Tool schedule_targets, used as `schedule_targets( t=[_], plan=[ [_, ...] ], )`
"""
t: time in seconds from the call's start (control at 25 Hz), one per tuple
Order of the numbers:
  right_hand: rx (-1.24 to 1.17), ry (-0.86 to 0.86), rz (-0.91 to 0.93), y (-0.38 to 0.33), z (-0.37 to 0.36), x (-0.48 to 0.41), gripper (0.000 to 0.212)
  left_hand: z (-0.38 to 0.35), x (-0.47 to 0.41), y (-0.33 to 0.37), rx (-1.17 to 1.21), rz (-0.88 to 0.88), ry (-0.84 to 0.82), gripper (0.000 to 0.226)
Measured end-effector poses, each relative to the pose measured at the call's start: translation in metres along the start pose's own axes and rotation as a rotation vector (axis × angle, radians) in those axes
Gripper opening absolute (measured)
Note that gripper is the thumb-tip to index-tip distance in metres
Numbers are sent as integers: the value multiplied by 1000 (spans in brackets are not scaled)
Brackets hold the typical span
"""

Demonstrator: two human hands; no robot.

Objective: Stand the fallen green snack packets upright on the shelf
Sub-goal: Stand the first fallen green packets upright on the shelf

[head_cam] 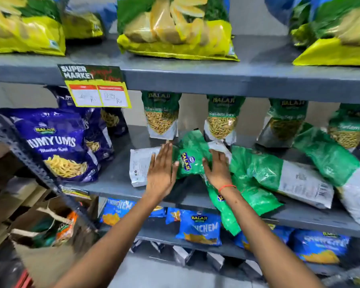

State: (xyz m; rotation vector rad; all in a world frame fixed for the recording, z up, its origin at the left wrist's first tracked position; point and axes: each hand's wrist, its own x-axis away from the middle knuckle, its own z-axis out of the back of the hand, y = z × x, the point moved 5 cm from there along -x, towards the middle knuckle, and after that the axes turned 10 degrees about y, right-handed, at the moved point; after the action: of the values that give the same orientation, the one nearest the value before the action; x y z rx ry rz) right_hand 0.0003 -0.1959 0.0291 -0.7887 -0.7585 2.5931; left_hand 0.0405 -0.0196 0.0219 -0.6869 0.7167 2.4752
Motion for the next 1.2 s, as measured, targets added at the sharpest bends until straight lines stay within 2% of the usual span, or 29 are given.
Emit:
schedule_targets(
  t=[0.12, 0.2, 0.32, 0.44, 0.52, 0.6, 0.68, 0.76, 0.8, 0.92, 1.04, 1.2],
  plan=[
    [-69, 57, -178, 10, -15, -12, 33, -17, 3, -21, -159, -112, -77, 66],
    [-196, 85, -303, 15, -15, -17, 23, -22, 10, -27, -243, -220, -27, 75],
    [-456, 4, -434, 15, -19, -23, 18, -20, 10, -34, -230, -336, 57, 76],
    [-805, 18, -624, 7, -18, -22, 19, -11, 18, -37, -252, -412, 228, 51],
    [-947, 64, -712, 1, -14, -22, 22, -1, 20, -33, -244, -423, 346, 33],
    [-1086, 124, -725, -10, -7, -24, 24, 11, 19, -32, -124, -269, 391, 22],
    [-1277, 168, -718, -22, 0, -30, 24, 21, 13, -37, 100, 84, 390, 27],
    [-1421, 189, -711, -29, 9, -39, 26, 32, 4, -50, 395, 462, 459, 30],
    [-1446, 174, -696, -32, 13, -43, 26, 38, -2, -59, 540, 575, 511, 26],
    [-1274, -10, -632, -38, -1, -36, 22, 48, -26, -88, 892, 701, 538, 25],
    [-1006, -267, -582, -43, -42, -19, 20, 33, -37, -107, 1175, 827, 431, 26],
    [-704, -489, -369, -56, -77, -24, 62, 12, -55, -118, 1173, 871, 218, 21]
  ],
)
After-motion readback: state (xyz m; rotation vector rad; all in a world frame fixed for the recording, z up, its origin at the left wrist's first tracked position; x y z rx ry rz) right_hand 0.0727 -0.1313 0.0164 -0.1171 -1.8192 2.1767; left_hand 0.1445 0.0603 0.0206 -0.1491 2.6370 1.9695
